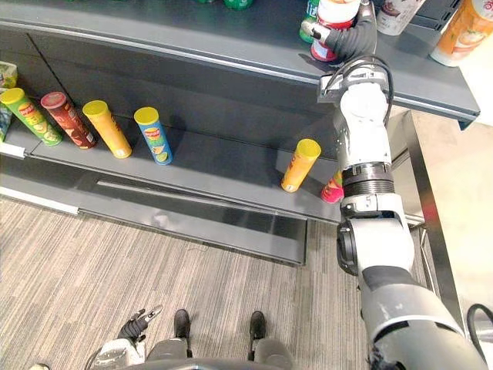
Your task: Put the gum and the chips on the shelf.
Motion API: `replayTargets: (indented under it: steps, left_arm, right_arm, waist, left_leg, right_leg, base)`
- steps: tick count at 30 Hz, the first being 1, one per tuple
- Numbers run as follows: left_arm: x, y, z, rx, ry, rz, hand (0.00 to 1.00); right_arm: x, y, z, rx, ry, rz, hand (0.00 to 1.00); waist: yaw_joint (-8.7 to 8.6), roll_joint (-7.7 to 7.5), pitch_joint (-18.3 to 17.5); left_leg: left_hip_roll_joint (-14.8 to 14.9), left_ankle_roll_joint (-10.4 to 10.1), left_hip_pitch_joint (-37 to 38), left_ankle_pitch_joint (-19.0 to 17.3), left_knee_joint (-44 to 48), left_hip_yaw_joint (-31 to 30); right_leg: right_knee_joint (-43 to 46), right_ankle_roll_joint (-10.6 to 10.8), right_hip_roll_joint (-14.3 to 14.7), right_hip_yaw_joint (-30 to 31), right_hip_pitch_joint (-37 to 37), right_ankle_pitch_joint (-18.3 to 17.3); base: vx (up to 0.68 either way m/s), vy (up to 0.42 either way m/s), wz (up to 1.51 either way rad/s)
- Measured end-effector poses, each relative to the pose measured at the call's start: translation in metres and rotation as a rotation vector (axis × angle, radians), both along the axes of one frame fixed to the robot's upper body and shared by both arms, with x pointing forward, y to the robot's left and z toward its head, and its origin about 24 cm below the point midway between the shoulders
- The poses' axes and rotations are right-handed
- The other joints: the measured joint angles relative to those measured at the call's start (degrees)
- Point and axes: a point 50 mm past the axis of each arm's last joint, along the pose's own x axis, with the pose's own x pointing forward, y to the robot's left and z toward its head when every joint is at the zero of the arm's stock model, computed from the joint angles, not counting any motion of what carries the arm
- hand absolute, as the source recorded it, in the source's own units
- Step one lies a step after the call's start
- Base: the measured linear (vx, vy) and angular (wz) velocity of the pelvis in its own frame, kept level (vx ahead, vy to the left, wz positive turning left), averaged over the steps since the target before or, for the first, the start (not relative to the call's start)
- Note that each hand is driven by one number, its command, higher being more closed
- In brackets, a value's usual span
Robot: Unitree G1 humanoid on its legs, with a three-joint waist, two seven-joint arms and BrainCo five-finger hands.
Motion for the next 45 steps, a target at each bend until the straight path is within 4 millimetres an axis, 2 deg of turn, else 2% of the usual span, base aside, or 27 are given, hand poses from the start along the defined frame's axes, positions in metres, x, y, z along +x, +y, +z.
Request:
replayTargets:
  steps: [20, 21, 39, 45]
  left_arm:
    - [0.0, 0.0, 0.0, 0.004, 0.0, 0.001, 0.0]
    - [0.0, 0.0, 0.0, 0.003, 0.001, 0.001, 0.0]
    - [-0.002, 0.001, 0.0, 0.002, 0.006, 0.001, 0.0]
    - [-0.002, 0.002, 0.0, 0.006, 0.007, 0.0, 0.0]
  right_arm:
    - [0.001, -0.006, 0.0, 0.004, 0.007, -0.024, 1.0]
    - [0.001, -0.006, -0.001, 0.005, 0.011, -0.024, 0.0]
    - [0.001, -0.016, -0.011, 0.037, 0.033, -0.05, 0.0]
    - [0.001, -0.019, -0.018, 0.041, 0.046, -0.059, 0.0]
  waist:
    - [0.16, -0.26, 0.28]
    - [0.11, -0.26, 0.28]
    - [0.05, -0.34, 0.22]
    - [0.04, -0.98, -0.18]
  left_leg:
    - [-0.35, 0.28, 0.23, 0.36, 0.0, 1.55]
    - [-0.35, 0.27, 0.49, 0.35, 0.0, 1.65]
    - [-0.27, 0.23, 1.63, 0.29, -0.02, 2.84]
    - [-0.27, 0.23, 1.95, 0.29, -0.02, 3.01]
  right_leg:
    - [0.17, 0.35, -0.33, 1.06, -0.53, 0.28]
    - [0.16, 0.36, -0.33, 1.16, -0.33, 0.27]
    - [0.16, 0.47, -0.23, 2.36, 0.2, 0.56]
    - [0.16, 0.46, -0.21, 2.52, 0.4, 0.57]
  base:
    - [0.0, 0.003, -0.02]
    - [0.02, 0.0, -0.05]
    - [0.0, 0.001, -0.03]
    - [0.0, 0.0, 0.0]
